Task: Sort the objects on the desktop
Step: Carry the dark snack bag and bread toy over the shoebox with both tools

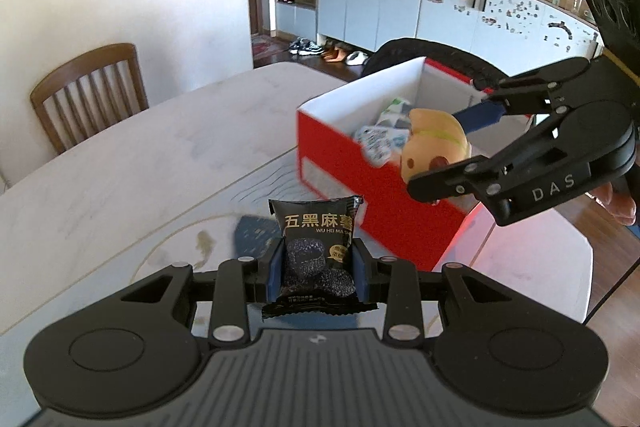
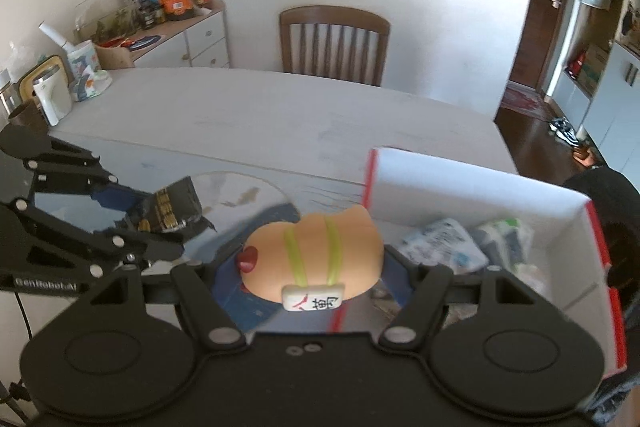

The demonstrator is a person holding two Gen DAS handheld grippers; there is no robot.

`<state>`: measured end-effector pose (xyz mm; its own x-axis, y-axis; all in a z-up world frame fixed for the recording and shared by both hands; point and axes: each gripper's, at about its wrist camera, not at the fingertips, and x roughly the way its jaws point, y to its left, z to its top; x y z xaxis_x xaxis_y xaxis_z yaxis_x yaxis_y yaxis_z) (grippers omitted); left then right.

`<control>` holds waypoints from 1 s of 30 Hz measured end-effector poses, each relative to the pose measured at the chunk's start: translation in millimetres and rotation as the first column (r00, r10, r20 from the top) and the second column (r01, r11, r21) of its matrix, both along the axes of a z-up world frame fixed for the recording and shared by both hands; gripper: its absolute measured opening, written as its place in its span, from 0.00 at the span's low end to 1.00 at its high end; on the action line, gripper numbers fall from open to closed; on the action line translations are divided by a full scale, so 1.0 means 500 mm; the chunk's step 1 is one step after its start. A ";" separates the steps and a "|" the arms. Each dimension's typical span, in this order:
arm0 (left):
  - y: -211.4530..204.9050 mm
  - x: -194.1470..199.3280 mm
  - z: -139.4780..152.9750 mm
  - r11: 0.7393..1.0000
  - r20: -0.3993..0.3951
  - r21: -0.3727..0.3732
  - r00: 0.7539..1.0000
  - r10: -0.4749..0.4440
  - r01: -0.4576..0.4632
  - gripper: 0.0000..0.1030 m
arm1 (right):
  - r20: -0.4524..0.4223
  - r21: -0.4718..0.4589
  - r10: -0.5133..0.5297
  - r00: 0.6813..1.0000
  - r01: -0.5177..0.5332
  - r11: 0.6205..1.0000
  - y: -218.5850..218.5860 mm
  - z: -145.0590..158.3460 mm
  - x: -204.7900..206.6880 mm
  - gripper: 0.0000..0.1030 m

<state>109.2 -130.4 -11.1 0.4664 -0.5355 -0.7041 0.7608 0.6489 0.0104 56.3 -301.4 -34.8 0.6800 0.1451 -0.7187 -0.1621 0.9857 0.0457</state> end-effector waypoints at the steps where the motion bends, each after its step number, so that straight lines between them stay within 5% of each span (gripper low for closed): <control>1: -0.011 -0.002 0.002 1.000 -0.001 -0.001 1.000 -0.006 0.006 0.32 | 0.000 0.000 -0.007 1.000 0.007 1.000 -0.012 -0.001 -0.005 0.70; 30: -0.332 0.016 0.001 0.991 -0.009 0.057 0.992 -0.124 0.124 0.32 | -0.029 0.009 -0.193 0.981 0.193 0.981 -0.307 -0.038 -0.090 0.70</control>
<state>117.1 -296.7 -10.8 0.3946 -0.5478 -0.7377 0.8355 0.5480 0.0400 11.6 -455.1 -53.9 0.6761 0.0222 -0.7365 0.0323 0.9977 0.0597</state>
